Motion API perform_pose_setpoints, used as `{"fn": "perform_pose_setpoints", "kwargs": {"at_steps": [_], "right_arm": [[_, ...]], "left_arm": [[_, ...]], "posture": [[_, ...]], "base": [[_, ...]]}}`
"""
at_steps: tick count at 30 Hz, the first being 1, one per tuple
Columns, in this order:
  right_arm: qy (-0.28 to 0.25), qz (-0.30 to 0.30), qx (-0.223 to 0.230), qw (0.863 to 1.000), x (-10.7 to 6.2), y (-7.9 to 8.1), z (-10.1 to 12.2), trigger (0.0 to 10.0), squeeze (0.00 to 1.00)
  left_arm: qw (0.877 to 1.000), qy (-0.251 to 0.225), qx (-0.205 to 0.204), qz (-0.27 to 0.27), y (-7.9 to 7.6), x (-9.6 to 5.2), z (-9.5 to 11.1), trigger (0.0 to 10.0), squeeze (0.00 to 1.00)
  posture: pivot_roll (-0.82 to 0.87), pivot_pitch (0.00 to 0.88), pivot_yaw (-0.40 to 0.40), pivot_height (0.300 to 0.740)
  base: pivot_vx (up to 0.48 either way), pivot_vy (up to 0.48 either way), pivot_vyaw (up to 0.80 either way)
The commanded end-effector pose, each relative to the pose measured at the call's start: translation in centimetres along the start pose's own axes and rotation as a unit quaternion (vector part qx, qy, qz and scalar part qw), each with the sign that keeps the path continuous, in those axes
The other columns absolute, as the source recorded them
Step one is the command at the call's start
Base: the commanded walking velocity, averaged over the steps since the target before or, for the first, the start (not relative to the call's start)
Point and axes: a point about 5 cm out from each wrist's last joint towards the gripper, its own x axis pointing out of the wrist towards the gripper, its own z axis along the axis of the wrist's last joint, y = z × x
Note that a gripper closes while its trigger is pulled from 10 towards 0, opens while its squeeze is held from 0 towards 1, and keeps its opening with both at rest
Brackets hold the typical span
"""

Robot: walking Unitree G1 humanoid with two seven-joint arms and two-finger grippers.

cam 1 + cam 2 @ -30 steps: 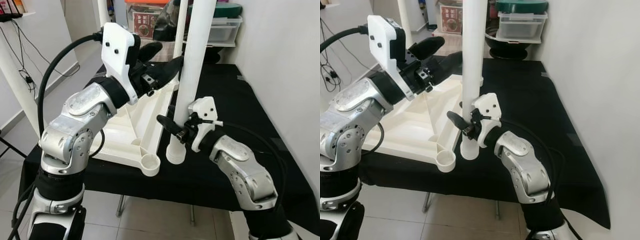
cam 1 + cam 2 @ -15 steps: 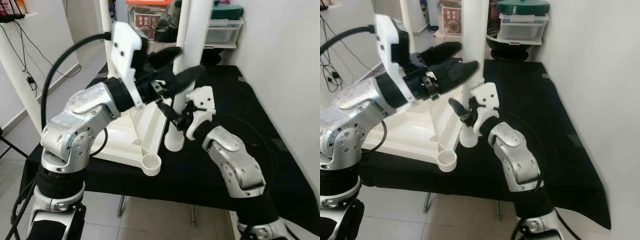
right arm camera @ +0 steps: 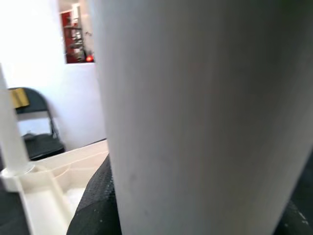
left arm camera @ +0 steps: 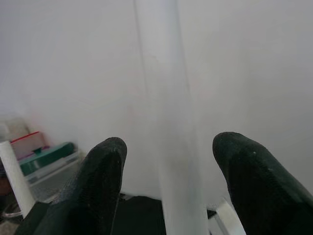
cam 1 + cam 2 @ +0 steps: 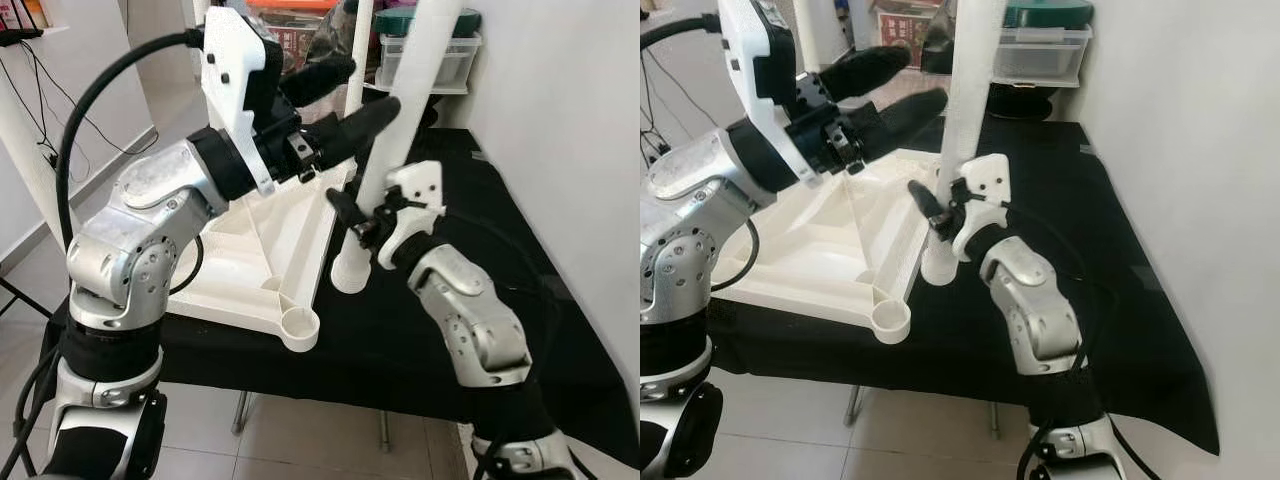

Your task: Building children table

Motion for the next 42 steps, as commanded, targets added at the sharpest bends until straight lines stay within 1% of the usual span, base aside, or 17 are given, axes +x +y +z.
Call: {"fn": "perform_pose_setpoints", "kwargs": {"at_steps": [1,10,13,14,17,18,25,29,33,34,35,36,37,38,39,40,42], "right_arm": [[-0.016,0.027,-0.020,0.999,0.0,1.0,0.6,10.0,0.00],[-0.016,0.105,-0.057,0.993,-0.1,4.1,0.6,10.0,0.00],[-0.015,0.109,-0.063,0.992,-0.1,4.5,0.5,10.0,0.00],[-0.013,0.109,-0.069,0.992,-0.1,4.5,0.5,10.0,0.00],[-0.011,0.109,-0.075,0.991,-0.1,4.5,0.4,10.0,0.00],[-0.009,0.105,-0.083,0.991,-0.1,4.3,0.4,10.0,0.00],[0.001,0.065,-0.123,0.990,0.3,2.8,0.4,10.0,0.00],[0.005,0.054,-0.130,0.990,0.5,2.3,0.5,10.0,0.00],[0.010,0.060,-0.116,0.991,0.6,2.3,0.5,10.0,0.00],[0.008,0.084,-0.092,0.992,0.7,2.4,0.5,10.0,0.15],[0.006,0.101,-0.074,0.992,0.7,2.6,0.6,10.0,0.15],[0.006,0.101,-0.074,0.992,0.7,2.6,0.6,10.0,0.15],[0.006,0.145,-0.070,0.987,0.6,2.9,0.7,10.0,1.00],[0.012,0.213,-0.068,0.975,0.5,3.2,0.7,10.0,1.00],[0.012,0.213,-0.068,0.975,0.5,3.2,0.7,10.0,1.00],[0.015,0.236,-0.068,0.969,0.4,3.2,0.7,10.0,1.00],[0.029,0.299,-0.062,0.952,0.3,3.3,0.6,10.0,1.00]], "left_arm": [[1.000,-0.008,0.004,0.003,0.3,0.4,0.2,10.0,0.00],[1.000,0.013,-0.011,0.010,0.8,1.9,-1.3,10.0,0.00],[0.999,0.020,-0.017,0.022,1.4,2.4,-1.5,10.0,0.00],[0.999,0.024,-0.021,0.027,1.6,2.5,-1.5,4.0,0.00],[0.999,0.029,-0.025,0.033,1.8,2.6,-1.6,4.0,0.00],[0.998,0.036,-0.031,0.029,1.8,2.6,-1.8,0.0,0.00],[0.997,0.043,-0.055,0.026,2.0,2.7,-1.8,0.0,0.00],[0.997,0.027,-0.073,0.019,2.1,2.9,-1.1,0.0,0.00],[0.996,0.013,-0.094,0.001,2.0,2.8,-0.7,0.0,0.00],[0.994,0.009,-0.103,-0.022,1.8,2.7,-0.6,0.0,0.00],[0.993,0.007,-0.109,-0.039,1.6,2.6,-0.5,0.0,0.00],[0.993,0.007,-0.109,-0.039,1.6,2.6,-0.5,0.0,0.00],[0.989,0.009,-0.118,-0.084,1.0,2.3,-0.5,0.0,0.00],[0.980,0.013,-0.131,-0.149,0.1,1.7,-0.7,0.0,0.00],[0.980,0.013,-0.131,-0.149,0.1,1.7,-0.7,0.0,0.00],[0.974,0.012,-0.143,-0.174,-0.2,1.5,-0.8,0.0,0.00],[0.962,0.018,-0.161,-0.221,-0.6,1.1,-0.9,0.0,0.00]], "posture": [[0.01,0.000,-0.034,0.740],[0.00,0.000,-0.027,0.740],[0.00,0.000,-0.025,0.740],[0.00,0.000,-0.025,0.740],[0.01,0.000,-0.025,0.740],[0.01,0.000,-0.026,0.740],[0.02,0.000,-0.032,0.740],[0.02,0.000,-0.034,0.740],[0.02,0.000,-0.036,0.740],[0.02,0.000,-0.037,0.740],[0.02,0.000,-0.037,0.740],[0.02,0.000,-0.037,0.740],[0.02,0.000,-0.039,0.740],[0.02,0.000,-0.041,0.740],[0.02,0.000,-0.041,0.740],[0.02,0.000,-0.043,0.740],[0.02,0.000,-0.046,0.740]], "base": [[0.000,0.000,0.00],[0.000,0.000,0.00],[0.000,0.000,0.00],[0.000,0.000,0.00],[0.000,0.000,0.00],[0.000,0.000,0.00],[0.000,0.000,0.00],[0.000,0.000,0.00],[0.000,0.000,0.00],[0.000,0.000,0.00],[0.000,0.000,0.00],[0.000,0.000,0.00],[0.000,0.000,0.00],[0.000,0.000,0.00],[0.000,0.000,0.00],[0.000,0.000,0.00],[0.000,0.000,0.00]]}}
